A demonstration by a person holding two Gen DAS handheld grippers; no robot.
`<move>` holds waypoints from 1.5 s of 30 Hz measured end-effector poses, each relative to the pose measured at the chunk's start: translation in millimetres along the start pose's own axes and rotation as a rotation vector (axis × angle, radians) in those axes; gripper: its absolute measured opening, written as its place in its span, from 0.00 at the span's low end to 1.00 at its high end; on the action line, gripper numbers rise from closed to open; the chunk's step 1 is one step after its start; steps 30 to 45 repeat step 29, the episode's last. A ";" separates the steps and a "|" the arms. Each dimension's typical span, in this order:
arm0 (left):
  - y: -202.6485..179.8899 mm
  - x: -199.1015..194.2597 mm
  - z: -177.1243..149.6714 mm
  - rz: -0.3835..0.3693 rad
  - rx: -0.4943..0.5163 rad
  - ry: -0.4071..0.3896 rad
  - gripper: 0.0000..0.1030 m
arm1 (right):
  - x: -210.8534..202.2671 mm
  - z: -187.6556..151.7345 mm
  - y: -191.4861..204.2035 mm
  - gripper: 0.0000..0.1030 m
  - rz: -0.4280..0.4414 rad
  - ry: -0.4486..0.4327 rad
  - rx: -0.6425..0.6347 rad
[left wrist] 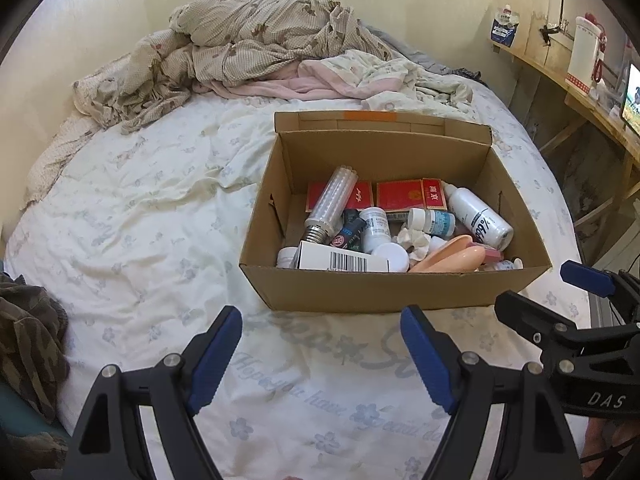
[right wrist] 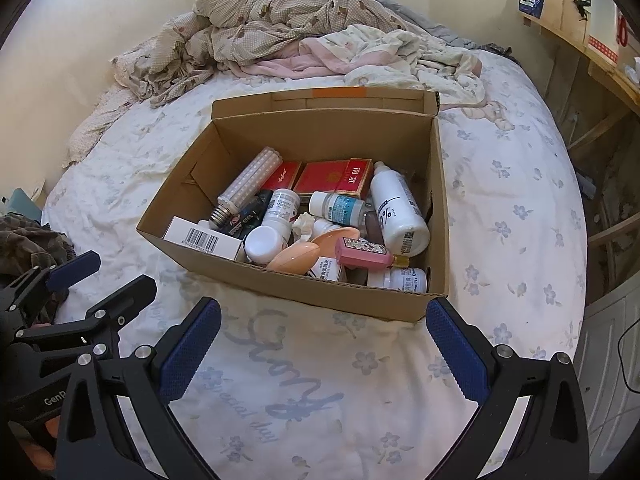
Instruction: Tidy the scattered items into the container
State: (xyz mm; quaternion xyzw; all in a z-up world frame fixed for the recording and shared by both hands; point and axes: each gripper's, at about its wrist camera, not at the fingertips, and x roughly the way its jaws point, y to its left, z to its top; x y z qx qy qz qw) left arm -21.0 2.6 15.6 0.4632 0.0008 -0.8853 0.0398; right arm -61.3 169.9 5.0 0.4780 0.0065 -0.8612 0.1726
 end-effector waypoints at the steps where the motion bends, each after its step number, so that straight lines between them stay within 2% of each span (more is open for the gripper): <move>1: 0.0 0.0 -0.1 0.001 0.001 0.000 0.80 | 0.2 0.1 0.0 1.00 0.001 0.001 0.000; 45: 0.9 -1.1 -2.4 -0.018 -0.004 0.010 0.80 | -0.2 -0.2 2.8 1.00 -0.002 0.000 -0.007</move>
